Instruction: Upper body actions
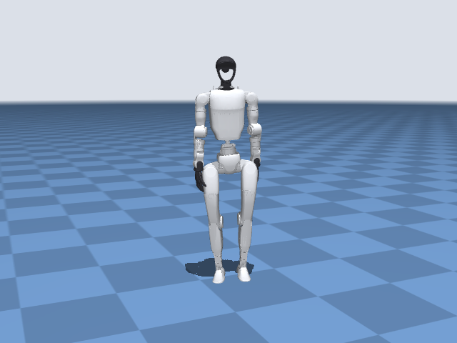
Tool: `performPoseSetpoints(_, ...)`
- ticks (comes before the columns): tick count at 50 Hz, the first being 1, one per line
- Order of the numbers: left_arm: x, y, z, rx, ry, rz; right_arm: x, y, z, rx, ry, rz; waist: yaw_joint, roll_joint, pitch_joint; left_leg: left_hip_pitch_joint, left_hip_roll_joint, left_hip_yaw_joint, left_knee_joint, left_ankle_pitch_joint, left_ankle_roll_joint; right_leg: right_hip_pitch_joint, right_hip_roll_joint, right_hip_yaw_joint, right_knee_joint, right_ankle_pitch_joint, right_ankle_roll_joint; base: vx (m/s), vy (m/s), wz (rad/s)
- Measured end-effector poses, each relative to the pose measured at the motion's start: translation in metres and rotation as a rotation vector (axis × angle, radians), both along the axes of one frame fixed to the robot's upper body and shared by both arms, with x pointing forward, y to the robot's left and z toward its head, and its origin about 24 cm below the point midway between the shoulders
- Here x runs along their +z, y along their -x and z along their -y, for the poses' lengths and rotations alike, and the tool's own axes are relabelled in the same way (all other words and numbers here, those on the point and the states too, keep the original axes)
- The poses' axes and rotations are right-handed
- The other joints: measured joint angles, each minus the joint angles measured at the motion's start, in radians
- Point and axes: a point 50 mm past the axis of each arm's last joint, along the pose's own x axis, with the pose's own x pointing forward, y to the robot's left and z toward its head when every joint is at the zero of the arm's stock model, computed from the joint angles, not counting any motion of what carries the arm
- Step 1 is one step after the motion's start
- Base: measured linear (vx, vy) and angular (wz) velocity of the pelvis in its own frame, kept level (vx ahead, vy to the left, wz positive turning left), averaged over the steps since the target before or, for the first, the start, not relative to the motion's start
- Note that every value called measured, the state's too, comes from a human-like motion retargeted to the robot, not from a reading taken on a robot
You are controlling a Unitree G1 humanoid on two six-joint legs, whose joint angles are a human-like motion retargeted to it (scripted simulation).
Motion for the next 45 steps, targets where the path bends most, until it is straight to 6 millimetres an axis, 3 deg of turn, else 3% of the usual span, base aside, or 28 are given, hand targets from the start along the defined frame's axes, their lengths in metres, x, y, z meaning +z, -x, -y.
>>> performPoseSetpoints(7,-0.003,-0.021,0.007,0.051,-0.012,0.075,0.0,-0.013,-0.001,0.032,0.018,0.055,0.007,0.008,-0.021,0.014,-0.007,0.008,-0.015,-0.006,0.007,0.006,0.01,0.0,-0.001,0.002,-0.015,0.04,0.03,-0.08)
performPoseSetpoints(15,-0.004,-0.047,-0.001,0.008,-0.005,0.158,0.001,0.008,0.005,0.071,0.051,-0.036,-0.001,0.013,-0.048,0.007,-0.016,-0.008,-0.023,-0.004,0.012,0.007,0.012,-0.009,-0.006,0.002,-0.021,0.04,0.02,0.06)
performPoseSetpoints(20,-0.003,-0.053,-0.004,-0.021,0.019,0.179,0.004,0.029,0.011,0.063,0.08,-0.126,-0.005,0.016,-0.053,0.003,-0.02,-0.018,-0.024,-0.001,0.015,0.009,0.012,-0.015,-0.008,0.003,-0.024,0.0,0.0,0.0)
performPoseSetpoints(30,-0.002,-0.034,0.002,0.025,0.034,0.102,0.007,0.049,0.017,0.043,0.112,-0.192,-0.004,0.012,-0.05,0.01,-0.031,-0.014,-0.026,-0.002,0.023,0.017,0.011,-0.016,-0.009,0.012,-0.029,0.0,0.0,0.0)
performPoseSetpoints(38,-0.001,-0.014,0.008,0.045,0.042,0.033,0.006,0.041,0.016,0.052,0.106,-0.164,-0.006,0.013,-0.048,0.016,-0.034,-0.004,-0.029,-0.005,0.028,0.015,0.012,-0.009,-0.007,0.025,-0.033,0.0,0.0,0.0)
performPoseSetpoints(45,-0.001,-0.012,0.008,0.025,0.043,0.026,0.003,0.026,0.011,0.072,0.079,-0.111,-0.01,0.012,-0.048,0.019,-0.04,-0.005,-0.033,-0.003,0.031,0.016,0.013,-0.012,-0.009,0.037,-0.037,0.0,0.0,0.0)
